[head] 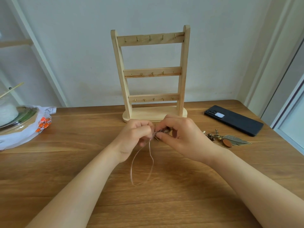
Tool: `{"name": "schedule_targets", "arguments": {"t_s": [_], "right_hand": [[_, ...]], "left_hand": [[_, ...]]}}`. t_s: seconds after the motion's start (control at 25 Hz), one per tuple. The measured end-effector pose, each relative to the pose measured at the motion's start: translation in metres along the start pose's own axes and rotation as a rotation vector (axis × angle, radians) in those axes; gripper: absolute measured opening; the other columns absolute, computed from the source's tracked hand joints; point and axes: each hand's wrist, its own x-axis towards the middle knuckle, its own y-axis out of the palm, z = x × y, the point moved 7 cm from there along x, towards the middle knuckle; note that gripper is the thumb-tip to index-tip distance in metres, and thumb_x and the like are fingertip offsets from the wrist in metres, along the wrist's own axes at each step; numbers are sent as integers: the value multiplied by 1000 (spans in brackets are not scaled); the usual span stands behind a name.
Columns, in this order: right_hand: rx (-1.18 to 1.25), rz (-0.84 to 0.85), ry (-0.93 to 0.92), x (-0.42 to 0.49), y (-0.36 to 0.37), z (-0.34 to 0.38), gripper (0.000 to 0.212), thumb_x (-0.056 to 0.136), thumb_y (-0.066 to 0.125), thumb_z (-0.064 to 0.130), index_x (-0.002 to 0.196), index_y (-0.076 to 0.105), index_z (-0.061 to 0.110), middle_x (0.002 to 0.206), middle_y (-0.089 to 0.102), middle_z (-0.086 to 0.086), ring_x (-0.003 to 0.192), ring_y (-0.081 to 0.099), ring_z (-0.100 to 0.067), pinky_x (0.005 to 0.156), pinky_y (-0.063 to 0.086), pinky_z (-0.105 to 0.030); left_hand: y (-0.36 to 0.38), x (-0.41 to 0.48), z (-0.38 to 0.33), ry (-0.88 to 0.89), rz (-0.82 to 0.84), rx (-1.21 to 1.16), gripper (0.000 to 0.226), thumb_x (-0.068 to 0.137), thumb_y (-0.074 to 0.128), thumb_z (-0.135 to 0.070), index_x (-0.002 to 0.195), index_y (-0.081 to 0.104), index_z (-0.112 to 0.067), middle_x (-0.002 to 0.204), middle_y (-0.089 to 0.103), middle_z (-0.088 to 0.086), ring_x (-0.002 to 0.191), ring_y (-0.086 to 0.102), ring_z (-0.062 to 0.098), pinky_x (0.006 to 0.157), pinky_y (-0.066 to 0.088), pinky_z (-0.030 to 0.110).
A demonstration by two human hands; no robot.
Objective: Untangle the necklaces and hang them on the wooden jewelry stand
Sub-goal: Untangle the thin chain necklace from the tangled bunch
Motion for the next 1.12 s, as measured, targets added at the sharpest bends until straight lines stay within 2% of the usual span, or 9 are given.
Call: {"name": "schedule_targets", "arguments": {"t_s": [0.28,0.36,0.44,0.56,0.64,0.76,0.84,0.96,1.12], "right_hand": [[87,-90,132,0,-11,-15,5,90,72,13,93,72,17,81,63,11,72,59,1,64,44,-11],[74,-109,124,0,-12,-12,4,90,72,11,91,72,15,79,62,13,68,60,4,60,42,-8],[52,-134,109,-1,-13,-10,5,88,74,9,89,73,14,78,62,13,65,61,6,57,41,-6],[9,-132,74,-2,-10,-7,5,86,76,8,88,75,13,79,64,12,67,60,7,59,41,-6],[8,-116,66,-2,-8,-8,4,86,76,9,89,75,11,80,66,10,69,59,7,61,41,-6],[14,-81,65,-1,-6,-11,4,87,75,10,91,76,12,82,67,9,71,59,4,62,41,-7],[-45,-36,36,-1,-2,-12,6,88,75,15,93,75,17,84,65,13,76,60,0,64,41,-10],[-64,-37,23,-1,-2,-11,7,88,74,14,93,75,18,84,64,16,77,60,-1,65,41,-10],[30,-97,83,-1,-9,-12,7,86,75,8,88,74,14,77,64,13,66,59,7,61,40,-5]], "left_hand": [[-13,0,0,43,-158,-86,6,74,71,-18,70,74,-16,70,70,6,65,58,9,50,36,18],[-12,-1,-4,71,-178,-54,5,79,78,-12,74,76,-12,69,72,3,60,59,4,51,38,14],[-9,-3,-8,108,-205,8,8,83,76,0,77,75,-6,65,71,-2,54,58,-1,53,41,9],[-10,-4,-11,146,-227,122,11,83,76,-1,78,77,-11,69,73,-3,66,65,4,62,49,14],[-11,-3,-13,165,-207,207,13,84,75,-2,77,76,-14,72,73,-3,71,65,8,68,50,17],[-7,0,-11,110,-85,257,16,88,67,0,75,70,-9,67,65,-3,61,54,4,59,42,12],[-3,0,-6,33,13,195,20,86,64,-4,70,68,-15,64,62,-3,56,47,4,53,35,13],[-1,0,1,-37,71,50,17,79,61,-17,66,68,-25,66,59,-1,58,43,8,50,30,20],[-1,-2,1,-4,69,-119,8,85,65,-15,81,72,-15,72,66,4,58,46,9,45,32,19]]}}
